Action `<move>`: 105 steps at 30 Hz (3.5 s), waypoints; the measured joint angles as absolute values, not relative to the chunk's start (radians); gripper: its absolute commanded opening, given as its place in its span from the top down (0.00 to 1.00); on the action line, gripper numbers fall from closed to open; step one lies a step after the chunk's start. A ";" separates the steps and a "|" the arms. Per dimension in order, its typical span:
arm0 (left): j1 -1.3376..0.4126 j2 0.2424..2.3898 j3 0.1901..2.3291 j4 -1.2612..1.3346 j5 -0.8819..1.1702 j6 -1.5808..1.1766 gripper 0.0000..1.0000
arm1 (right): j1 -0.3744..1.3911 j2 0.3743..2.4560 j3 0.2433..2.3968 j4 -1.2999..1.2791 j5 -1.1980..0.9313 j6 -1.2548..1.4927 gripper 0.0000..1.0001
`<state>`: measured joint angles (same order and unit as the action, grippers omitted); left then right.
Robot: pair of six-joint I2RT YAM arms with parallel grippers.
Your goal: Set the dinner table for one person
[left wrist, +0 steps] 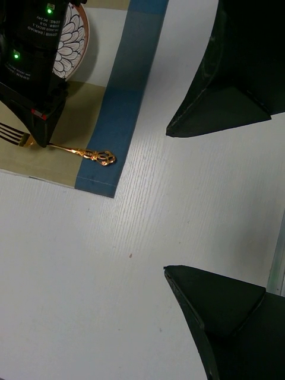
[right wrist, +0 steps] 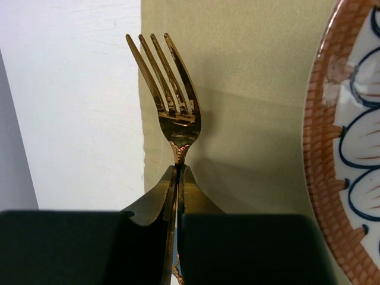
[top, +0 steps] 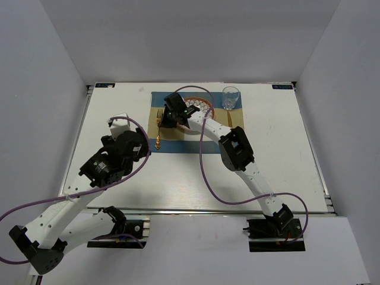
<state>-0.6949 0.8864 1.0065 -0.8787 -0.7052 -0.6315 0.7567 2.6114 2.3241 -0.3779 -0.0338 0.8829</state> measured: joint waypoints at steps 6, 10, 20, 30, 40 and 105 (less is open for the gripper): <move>-0.689 0.886 1.005 -0.871 -0.691 -0.624 0.02 | 0.755 2.612 2.329 -0.366 -0.031 0.873 1.00; -0.685 0.886 1.003 -0.860 -0.682 -0.616 0.02 | 0.755 2.613 2.329 -0.365 -0.028 0.860 1.00; -0.683 0.886 1.002 -0.852 -0.663 -0.601 0.02 | 0.753 2.656 2.334 -0.348 -0.025 0.859 1.00; -0.683 0.880 0.994 -0.842 -0.646 -0.591 0.02 | 0.753 2.658 2.334 -0.339 -0.022 0.870 0.97; -0.683 0.875 0.994 -0.837 -0.642 -0.587 0.02 | 0.756 2.658 2.334 -0.333 0.017 0.918 0.96; -0.683 0.723 1.103 -1.241 -0.699 -0.776 0.02 | 0.780 0.582 1.016 -0.893 0.628 0.460 0.11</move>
